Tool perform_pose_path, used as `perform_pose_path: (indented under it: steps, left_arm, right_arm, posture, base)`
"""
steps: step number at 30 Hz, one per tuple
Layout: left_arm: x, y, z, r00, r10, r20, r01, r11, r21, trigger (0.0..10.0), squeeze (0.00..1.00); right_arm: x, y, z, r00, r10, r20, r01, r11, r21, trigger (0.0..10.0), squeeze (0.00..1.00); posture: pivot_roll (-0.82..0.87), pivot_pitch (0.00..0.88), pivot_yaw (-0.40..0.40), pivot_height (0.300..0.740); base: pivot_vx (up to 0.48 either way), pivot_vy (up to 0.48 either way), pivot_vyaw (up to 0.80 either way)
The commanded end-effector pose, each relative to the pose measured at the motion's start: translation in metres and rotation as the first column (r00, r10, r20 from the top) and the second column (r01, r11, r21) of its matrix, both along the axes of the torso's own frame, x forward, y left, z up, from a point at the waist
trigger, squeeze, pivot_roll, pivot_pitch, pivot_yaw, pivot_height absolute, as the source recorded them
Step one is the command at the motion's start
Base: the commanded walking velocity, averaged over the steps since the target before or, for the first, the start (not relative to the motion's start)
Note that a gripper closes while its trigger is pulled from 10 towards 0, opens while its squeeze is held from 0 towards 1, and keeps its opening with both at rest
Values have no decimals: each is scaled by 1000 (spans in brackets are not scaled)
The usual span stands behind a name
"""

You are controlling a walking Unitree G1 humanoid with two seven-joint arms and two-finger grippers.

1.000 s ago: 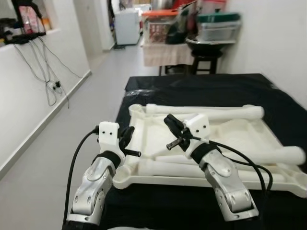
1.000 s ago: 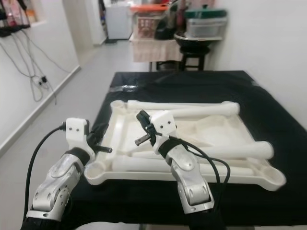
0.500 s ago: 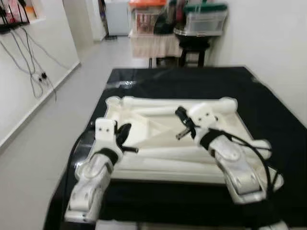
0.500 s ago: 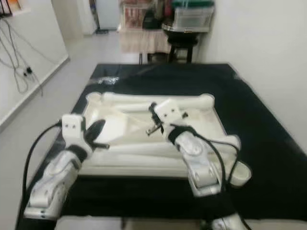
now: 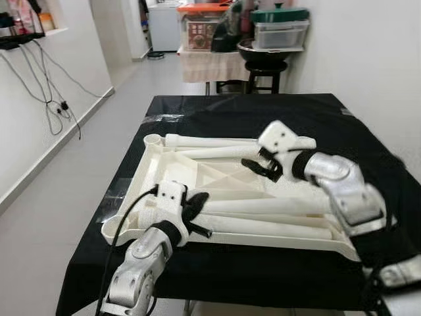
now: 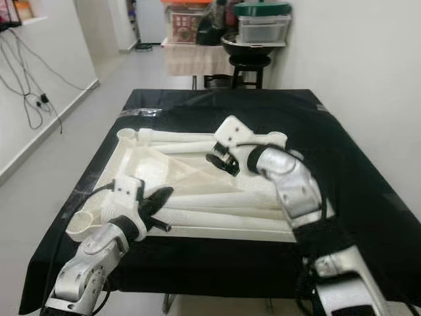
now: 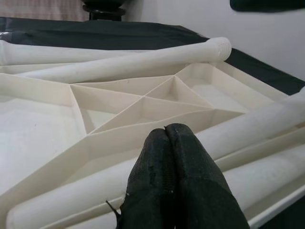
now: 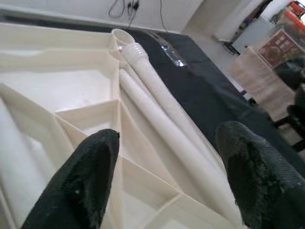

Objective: Building children table

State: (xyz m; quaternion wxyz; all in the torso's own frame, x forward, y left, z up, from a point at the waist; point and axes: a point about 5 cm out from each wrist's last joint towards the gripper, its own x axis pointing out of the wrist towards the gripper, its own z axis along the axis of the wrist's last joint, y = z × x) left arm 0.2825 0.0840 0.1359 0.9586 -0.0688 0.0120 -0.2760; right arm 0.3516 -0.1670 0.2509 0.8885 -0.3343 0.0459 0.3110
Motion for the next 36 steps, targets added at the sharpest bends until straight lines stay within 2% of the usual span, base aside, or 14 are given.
perform_pose_path:
  steps: [1, 2, 3, 4, 5, 8, 9, 11, 15, 16, 18, 24, 28, 36]
  left_arm:
    - [-3, -1, -1, 1000, -26, 11, 26, 999, 42, 10000, 0]
    - [-4, -2, -1, 999, -31, 15, 31, 998, 49, 10000, 0]
    - [-4, -2, -1, 999, -31, 15, 31, 998, 49, 10000, 0]
    - [-5, -3, -1, 999, -34, 14, 33, 998, 52, 10000, 0]
    - [-5, -3, -1, 999, -34, 14, 33, 998, 52, 10000, 0]
    - [-7, -3, -3, 999, -44, 3, 44, 997, 59, 10000, 0]
    - [-7, -3, -3, 999, -44, 3, 44, 997, 59, 10000, 0]
    - [-9, -3, -5, 998, -64, -4, 64, 995, 72, 10000, 0]
    - [-9, -4, -5, 997, -72, -6, 72, 994, 78, 10000, 0]
    - [-10, -4, -6, 997, -81, -6, 81, 993, 82, 10000, 0]
    - [-12, -6, -6, 996, -91, -7, 91, 992, 84, 10000, 0]
    - [-14, -8, -6, 995, -96, -9, 97, 992, 80, 10000, 0]
    - [-16, -9, -6, 994, -105, -11, 106, 992, 74, 10000, 0]
    - [-18, -10, -5, 994, -108, -13, 109, 992, 70, 10000, 0]
  right_arm:
    - [0, -7, -8, 992, 27, -123, -35, 997, -62, 10000, 1000]
    - [-2, -12, -13, 982, 44, -181, -68, 989, -129, 10000, 1000]
    - [-2, -12, -13, 982, 44, -181, -68, 989, -129, 10000, 1000]
    - [-3, -16, -17, 972, 45, -229, -89, 978, -188, 10000, 1000]
    - [-3, -16, -17, 972, 45, -229, -89, 978, -188, 10000, 1000]
    - [0, -30, -31, 940, -14, -342, -115, 928, -354, 10000, 1000]
    - [0, -30, -31, 940, -14, -342, -115, 928, -354, 10000, 1000]
    - [4, -39, -39, 917, -80, -390, -107, 894, -435, 10000, 1000]
    - [6, -42, -41, 910, -103, -402, -102, 883, -458, 10000, 1000]
    - [8, -50, -43, 893, -157, -423, -89, 858, -506, 10000, 0]
    - [10, -62, -44, 864, -221, -452, -76, 831, -552, 10000, 0]
    - [9, -75, -43, 839, -262, -477, -88, 799, -595, 10000, 0]
    - [9, -90, -46, 818, -320, -478, -105, 733, -672, 10000, 0]
    - [13, -98, -56, 803, -407, -436, -55, 677, -733, 10000, 0]
  posture:
    - [-87, 0, -34, 740]
    - [-87, 0, -40, 740]
    - [-87, 0, -40, 740]
    - [-84, 0, -42, 740]
    - [-84, 0, -42, 740]
    - [-81, 0, -48, 740]
    - [-81, 0, -48, 740]
    - [-79, 0, -46, 740]
    - [-79, 0, -46, 740]
    - [-78, 0, -52, 740]
    - [-79, 0, -52, 740]
    - [-83, 0, -55, 740]
    - [-86, 0, -58, 740]
    - [-83, 0, -61, 740]
  base:
    - [0, 0, 0]
    - [0, 0, 0]
    - [0, 0, 0]
    - [0, 0, 0]
    - [0, 0, 0]
    - [0, 0, 0]
    - [0, 0, 0]
    - [0, 0, 0]
    - [0, 0, 0]
    - [0, 0, 0]
    - [0, 0, 0]
    - [0, 0, 0]
    - [0, 0, 0]
    - [0, 0, 0]
